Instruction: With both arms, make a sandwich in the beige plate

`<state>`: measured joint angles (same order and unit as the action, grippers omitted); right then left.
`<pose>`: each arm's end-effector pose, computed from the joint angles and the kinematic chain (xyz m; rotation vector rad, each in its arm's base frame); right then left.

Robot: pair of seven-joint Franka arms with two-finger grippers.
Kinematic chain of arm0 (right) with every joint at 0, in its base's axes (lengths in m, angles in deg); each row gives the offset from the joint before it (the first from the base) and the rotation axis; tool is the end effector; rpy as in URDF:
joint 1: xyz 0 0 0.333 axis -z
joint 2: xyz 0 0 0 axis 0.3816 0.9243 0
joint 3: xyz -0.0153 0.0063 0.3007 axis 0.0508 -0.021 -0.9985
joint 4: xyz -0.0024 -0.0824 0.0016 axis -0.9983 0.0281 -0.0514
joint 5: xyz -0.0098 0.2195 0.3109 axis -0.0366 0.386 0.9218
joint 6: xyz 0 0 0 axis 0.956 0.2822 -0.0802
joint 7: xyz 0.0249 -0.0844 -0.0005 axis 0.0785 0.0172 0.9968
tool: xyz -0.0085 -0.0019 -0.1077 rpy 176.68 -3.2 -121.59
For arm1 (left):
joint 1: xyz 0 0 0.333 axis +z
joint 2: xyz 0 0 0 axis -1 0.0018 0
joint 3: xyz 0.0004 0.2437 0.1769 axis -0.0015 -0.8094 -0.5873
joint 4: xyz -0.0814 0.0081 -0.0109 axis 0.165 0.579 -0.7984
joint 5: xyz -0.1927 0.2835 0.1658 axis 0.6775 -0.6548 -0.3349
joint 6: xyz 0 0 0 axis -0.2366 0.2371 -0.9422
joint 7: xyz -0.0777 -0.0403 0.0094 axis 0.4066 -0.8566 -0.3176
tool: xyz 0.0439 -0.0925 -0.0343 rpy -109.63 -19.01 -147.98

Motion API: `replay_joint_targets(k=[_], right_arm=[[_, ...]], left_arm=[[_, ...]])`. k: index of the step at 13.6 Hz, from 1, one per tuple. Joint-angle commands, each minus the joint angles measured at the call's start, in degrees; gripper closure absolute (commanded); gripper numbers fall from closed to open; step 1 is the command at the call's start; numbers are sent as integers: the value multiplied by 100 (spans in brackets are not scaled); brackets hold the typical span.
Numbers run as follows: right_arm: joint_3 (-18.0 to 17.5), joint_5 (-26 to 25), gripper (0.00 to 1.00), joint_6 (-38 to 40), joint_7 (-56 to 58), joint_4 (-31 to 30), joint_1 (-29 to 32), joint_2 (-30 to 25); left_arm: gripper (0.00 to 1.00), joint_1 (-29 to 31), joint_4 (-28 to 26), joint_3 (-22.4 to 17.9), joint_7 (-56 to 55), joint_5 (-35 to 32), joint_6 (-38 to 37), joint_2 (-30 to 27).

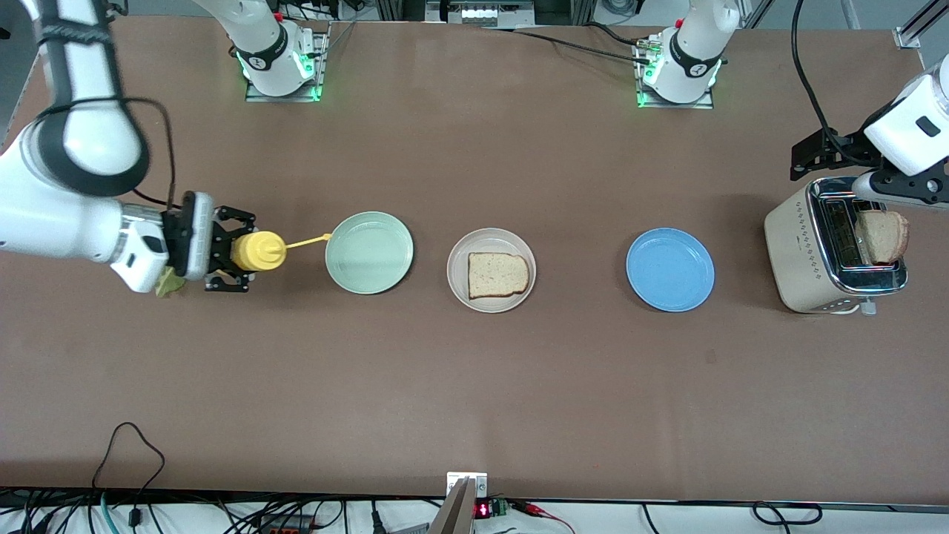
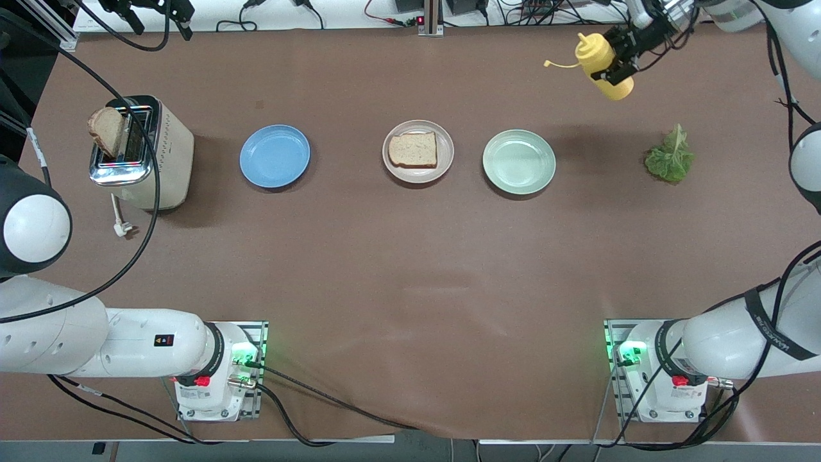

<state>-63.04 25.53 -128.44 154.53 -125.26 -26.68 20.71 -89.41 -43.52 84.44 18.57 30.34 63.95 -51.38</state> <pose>0.5992 0.0408 0.3642 -1.8203 -1.6885 -0.5345 0.5426 -0.0283 0.5981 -3.1093 0.2235 0.1698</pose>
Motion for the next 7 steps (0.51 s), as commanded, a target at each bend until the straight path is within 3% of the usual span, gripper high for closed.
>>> replay_joint_targets(k=[1,7], right_arm=[[-133,999,61,88,1185,-610,511,18],[-133,2328,56,923,3155,-629,1074,1178]], left_arm=[[0,21,59,78,-25,7,-177,-55],[0,-40,7,87,-25,-195,-319,-37]])
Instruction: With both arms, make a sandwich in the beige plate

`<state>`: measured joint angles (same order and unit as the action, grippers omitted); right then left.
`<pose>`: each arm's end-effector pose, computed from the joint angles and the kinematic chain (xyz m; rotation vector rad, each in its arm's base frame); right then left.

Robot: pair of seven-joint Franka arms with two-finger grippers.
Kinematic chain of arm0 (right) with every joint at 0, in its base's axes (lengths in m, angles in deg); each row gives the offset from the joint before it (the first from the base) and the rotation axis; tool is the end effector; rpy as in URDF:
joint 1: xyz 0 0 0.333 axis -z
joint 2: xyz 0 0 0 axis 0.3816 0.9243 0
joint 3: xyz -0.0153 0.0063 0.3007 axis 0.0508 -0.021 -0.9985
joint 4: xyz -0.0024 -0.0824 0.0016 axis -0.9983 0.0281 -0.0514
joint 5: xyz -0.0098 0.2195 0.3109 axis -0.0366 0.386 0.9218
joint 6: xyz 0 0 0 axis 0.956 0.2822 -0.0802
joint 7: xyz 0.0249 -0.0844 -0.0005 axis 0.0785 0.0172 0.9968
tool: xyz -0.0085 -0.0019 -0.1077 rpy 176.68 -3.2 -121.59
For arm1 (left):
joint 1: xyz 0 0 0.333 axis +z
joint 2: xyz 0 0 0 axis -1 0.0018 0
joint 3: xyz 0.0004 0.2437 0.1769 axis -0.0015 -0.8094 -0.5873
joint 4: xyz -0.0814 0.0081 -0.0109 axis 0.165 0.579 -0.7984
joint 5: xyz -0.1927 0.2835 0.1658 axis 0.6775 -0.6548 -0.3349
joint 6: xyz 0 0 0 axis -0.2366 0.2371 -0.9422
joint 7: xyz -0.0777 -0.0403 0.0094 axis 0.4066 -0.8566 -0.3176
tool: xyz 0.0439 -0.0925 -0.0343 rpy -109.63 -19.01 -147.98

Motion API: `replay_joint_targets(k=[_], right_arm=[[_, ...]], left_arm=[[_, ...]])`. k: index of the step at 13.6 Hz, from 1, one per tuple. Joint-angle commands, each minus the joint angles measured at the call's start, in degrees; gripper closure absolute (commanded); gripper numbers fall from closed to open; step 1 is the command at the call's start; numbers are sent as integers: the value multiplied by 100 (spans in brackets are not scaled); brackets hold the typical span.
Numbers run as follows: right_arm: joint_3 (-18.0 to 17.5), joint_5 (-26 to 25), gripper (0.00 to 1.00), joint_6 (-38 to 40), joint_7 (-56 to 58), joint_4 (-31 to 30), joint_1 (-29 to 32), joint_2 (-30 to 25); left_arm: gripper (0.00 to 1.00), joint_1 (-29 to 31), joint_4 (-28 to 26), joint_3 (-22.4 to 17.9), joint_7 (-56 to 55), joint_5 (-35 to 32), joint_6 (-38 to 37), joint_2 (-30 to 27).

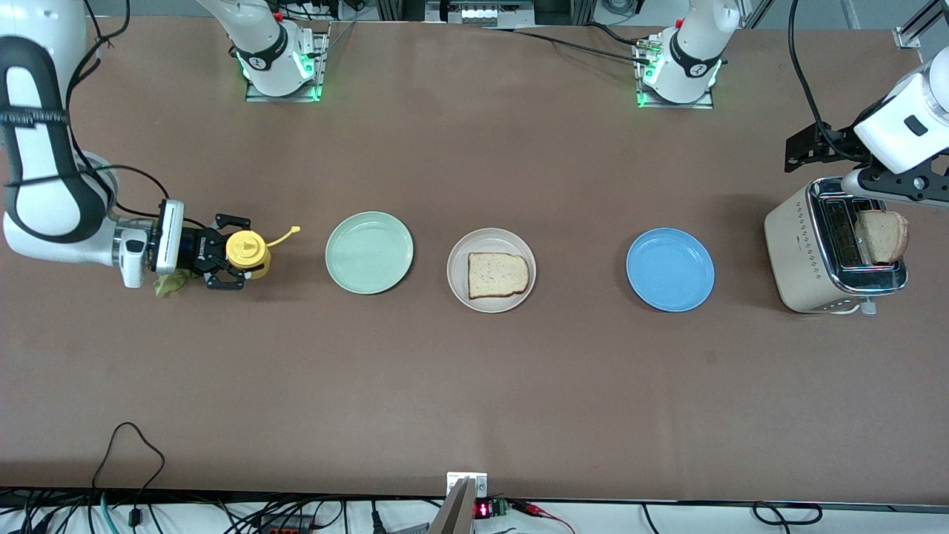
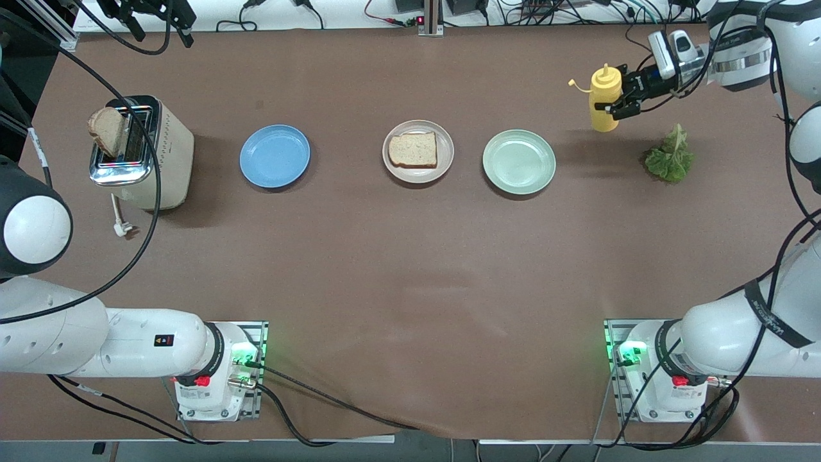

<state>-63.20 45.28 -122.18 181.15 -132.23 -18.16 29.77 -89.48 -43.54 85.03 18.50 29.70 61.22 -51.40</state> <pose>0.5688 -0.0164 0.2419 -1.5540 -1.4919 -0.8706 0.5366 -0.0326 0.5947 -3.0924 0.2361 0.2431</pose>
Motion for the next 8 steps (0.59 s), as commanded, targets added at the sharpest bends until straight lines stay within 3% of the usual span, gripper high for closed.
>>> replay_joint_targets(k=[1,4,8], right_arm=[[-117,485,56,420,757,68,310,465],[-117,864,56,841,1469,68,521,1054],[-117,1005,56,1018,1875,68,627,1415]], left_arm=[[0,-16,-9,63,-19,-131,-63,-44],[0,28,-289,63,52,-131,-11,-246],[0,19,-308,72,52,-131,16,-246]])
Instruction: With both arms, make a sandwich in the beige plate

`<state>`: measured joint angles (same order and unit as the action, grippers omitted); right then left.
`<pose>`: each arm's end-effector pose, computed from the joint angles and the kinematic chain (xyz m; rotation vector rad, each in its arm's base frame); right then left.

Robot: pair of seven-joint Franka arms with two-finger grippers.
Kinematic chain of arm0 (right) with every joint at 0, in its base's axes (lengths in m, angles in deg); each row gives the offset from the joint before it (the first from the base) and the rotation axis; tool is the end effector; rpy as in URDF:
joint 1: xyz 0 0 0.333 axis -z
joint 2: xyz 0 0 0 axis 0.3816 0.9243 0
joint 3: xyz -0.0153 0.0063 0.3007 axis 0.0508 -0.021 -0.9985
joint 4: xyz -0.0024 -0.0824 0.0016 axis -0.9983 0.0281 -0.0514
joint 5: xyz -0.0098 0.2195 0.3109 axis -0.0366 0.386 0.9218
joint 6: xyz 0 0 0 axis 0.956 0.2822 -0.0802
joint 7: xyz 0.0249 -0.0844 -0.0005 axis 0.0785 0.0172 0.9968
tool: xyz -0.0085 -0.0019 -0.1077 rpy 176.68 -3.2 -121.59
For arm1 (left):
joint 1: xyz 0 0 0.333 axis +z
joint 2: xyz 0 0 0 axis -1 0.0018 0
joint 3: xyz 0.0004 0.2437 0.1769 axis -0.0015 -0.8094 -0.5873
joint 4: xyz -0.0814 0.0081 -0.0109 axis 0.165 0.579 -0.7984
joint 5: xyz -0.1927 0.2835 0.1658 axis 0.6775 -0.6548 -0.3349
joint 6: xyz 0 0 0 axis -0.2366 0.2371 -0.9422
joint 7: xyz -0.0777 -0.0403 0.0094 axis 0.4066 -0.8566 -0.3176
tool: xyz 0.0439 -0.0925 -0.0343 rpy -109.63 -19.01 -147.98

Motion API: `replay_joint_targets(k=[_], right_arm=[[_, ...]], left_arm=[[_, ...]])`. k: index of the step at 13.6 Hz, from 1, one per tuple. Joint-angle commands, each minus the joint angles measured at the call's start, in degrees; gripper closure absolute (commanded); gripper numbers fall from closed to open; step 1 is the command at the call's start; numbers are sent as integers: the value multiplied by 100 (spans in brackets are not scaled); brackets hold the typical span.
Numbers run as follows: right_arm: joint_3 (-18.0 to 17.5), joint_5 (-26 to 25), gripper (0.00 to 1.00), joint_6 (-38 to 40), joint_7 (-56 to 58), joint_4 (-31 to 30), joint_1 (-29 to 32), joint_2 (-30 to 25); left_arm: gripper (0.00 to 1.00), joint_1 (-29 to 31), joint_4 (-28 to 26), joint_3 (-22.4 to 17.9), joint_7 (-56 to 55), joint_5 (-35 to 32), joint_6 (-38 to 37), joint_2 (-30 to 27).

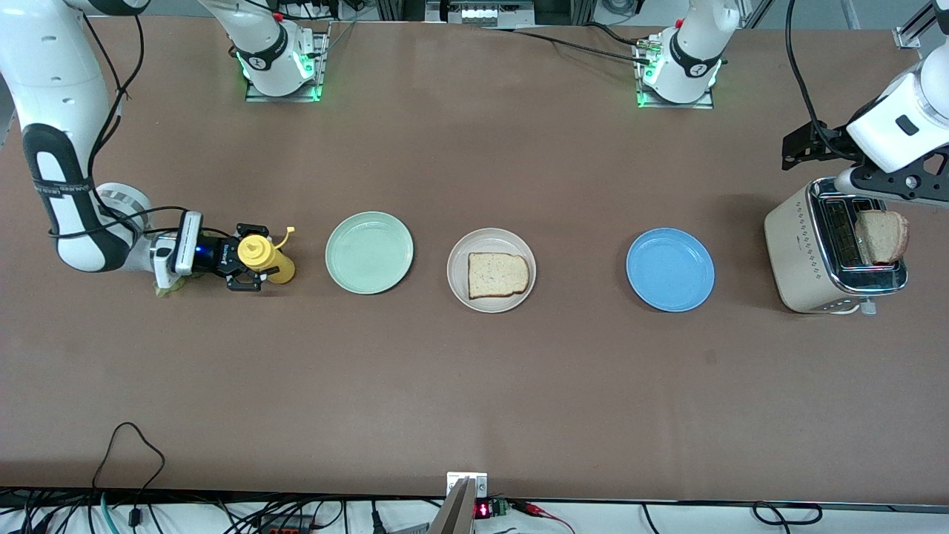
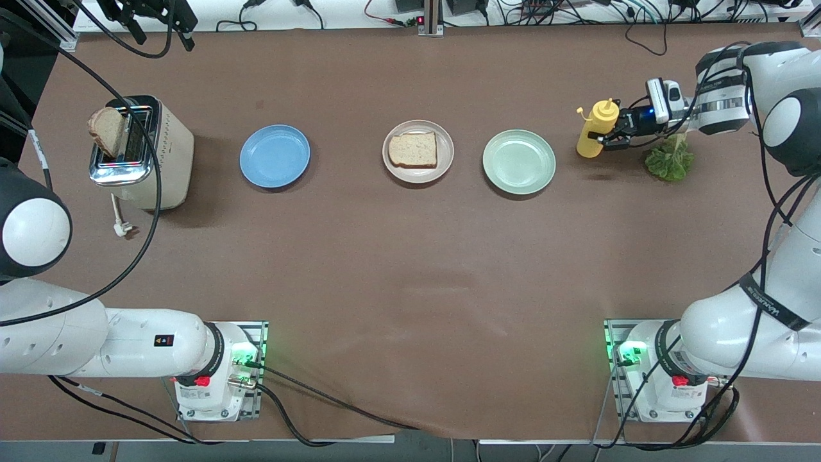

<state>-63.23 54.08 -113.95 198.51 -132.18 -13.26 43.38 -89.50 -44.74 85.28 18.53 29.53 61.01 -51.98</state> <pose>0.5345 -0.0400 0.1266 -1.3894 -1.3416 -1.0679 0.5326 -0.0347 0.5906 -3.0861 0.2435 0.2651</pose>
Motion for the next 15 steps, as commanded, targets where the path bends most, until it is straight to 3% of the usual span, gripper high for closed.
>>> replay_joint_targets(k=[1,3,4,7,11,15], right_arm=[[-114,160,56,213,192,63,154,99],[-114,169,55,283,236,63,216,144],[-114,160,49,284,236,63,225,144],[-114,160,0,328,236,80,312,144],[-97,11,0,538,140,142,602,117],[-97,-665,0,565,-316,247,1023,-23]], left_arm=[[0,22,-197,56,49,-114,38,-188],[0,22,-276,56,49,-105,125,-196],[0,22,-337,56,49,-105,169,-214],[0,22,-679,56,49,-105,441,-424],[0,22,-777,56,49,-105,530,-469],[0,31,-786,56,49,-105,521,-478]])
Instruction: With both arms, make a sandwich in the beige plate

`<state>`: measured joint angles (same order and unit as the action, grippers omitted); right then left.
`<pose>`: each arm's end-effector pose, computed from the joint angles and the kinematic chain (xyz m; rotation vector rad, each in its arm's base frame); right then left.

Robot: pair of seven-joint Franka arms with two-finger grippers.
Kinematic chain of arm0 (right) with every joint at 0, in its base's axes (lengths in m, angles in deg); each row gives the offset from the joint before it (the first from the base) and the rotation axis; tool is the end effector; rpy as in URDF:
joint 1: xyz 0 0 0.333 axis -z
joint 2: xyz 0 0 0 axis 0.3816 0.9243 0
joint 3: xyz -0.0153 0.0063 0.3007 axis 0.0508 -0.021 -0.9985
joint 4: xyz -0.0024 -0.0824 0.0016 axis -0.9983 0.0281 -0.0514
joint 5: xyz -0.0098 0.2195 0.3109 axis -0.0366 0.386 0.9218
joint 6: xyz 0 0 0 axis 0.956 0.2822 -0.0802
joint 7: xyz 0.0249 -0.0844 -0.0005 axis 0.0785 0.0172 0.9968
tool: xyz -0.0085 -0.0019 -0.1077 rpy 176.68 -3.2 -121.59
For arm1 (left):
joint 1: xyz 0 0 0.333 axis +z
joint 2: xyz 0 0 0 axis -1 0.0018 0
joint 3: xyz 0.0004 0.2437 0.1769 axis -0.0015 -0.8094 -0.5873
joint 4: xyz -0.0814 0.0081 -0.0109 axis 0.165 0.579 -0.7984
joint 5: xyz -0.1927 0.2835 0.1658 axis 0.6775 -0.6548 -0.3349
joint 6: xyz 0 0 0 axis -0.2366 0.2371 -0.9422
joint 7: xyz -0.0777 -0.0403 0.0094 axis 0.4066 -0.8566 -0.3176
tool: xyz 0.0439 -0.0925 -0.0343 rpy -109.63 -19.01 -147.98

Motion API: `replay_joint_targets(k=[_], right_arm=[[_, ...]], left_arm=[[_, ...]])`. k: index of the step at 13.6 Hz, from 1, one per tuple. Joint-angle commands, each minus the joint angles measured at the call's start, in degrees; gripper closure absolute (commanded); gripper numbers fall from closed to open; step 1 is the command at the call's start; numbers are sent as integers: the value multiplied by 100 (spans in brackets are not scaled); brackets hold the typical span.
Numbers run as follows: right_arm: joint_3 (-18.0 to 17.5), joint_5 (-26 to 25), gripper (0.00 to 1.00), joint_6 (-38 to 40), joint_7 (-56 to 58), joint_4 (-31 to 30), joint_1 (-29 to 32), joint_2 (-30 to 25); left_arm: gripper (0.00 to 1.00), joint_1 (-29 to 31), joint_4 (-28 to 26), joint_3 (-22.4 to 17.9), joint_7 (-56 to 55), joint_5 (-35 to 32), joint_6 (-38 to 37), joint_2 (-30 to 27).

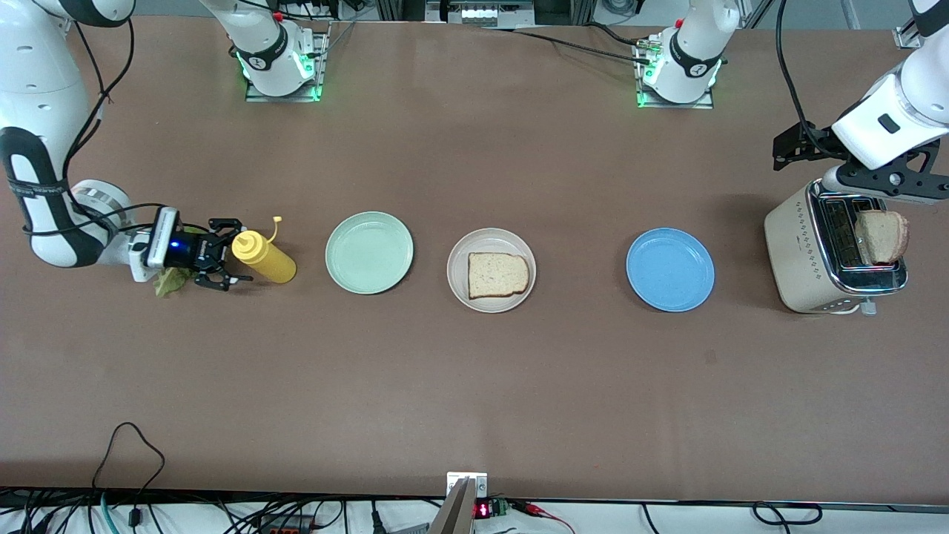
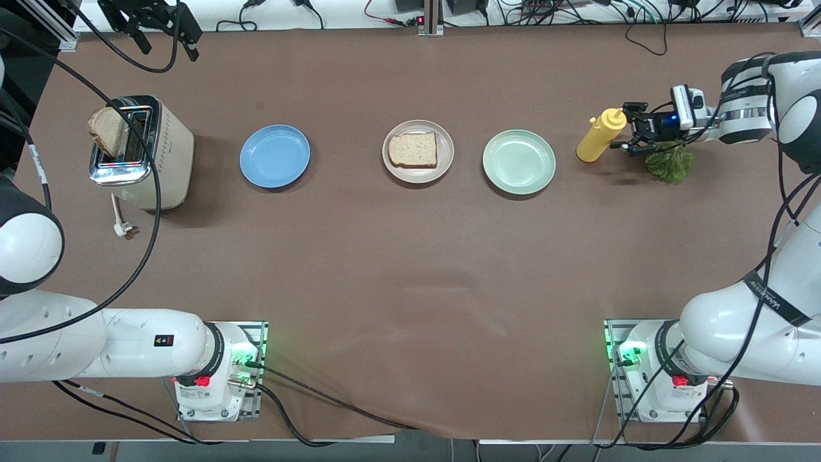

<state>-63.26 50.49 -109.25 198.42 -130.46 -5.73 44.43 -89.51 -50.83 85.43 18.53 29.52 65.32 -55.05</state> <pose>0.5222 -0.1031 0.1281 -1.3941 -1.2843 -1.1060 0.5228 -0.0367 0.5770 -3.0832 0.2510 0.2301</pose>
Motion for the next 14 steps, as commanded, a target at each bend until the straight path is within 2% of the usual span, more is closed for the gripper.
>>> replay_joint_targets(k=[1,3,5,8,10,13,14], right_arm=[[-85,-542,0,87,-482,93,341,-207],[64,-947,0,8,-1000,102,316,-514],[161,-1474,0,-447,-1737,111,193,-979],[161,-2492,0,-1028,-3379,128,79,-1621],[161,-3362,0,-1423,-4417,172,-88,-2008],[170,-4286,0,-1942,-5446,286,-307,-2176],[153,-4828,0,-2092,-6094,330,-378,-2307]], left_arm=[[0,31,-238,41,49,-105,99,-180],[0,31,-247,41,49,-105,107,-197],[0,31,-334,41,49,-105,212,-180],[0,23,-493,49,66,-105,151,-338],[0,14,-511,49,66,-105,221,-329],[0,-4,-511,49,58,-105,257,-303],[0,-4,-511,49,58,-105,257,-312]])
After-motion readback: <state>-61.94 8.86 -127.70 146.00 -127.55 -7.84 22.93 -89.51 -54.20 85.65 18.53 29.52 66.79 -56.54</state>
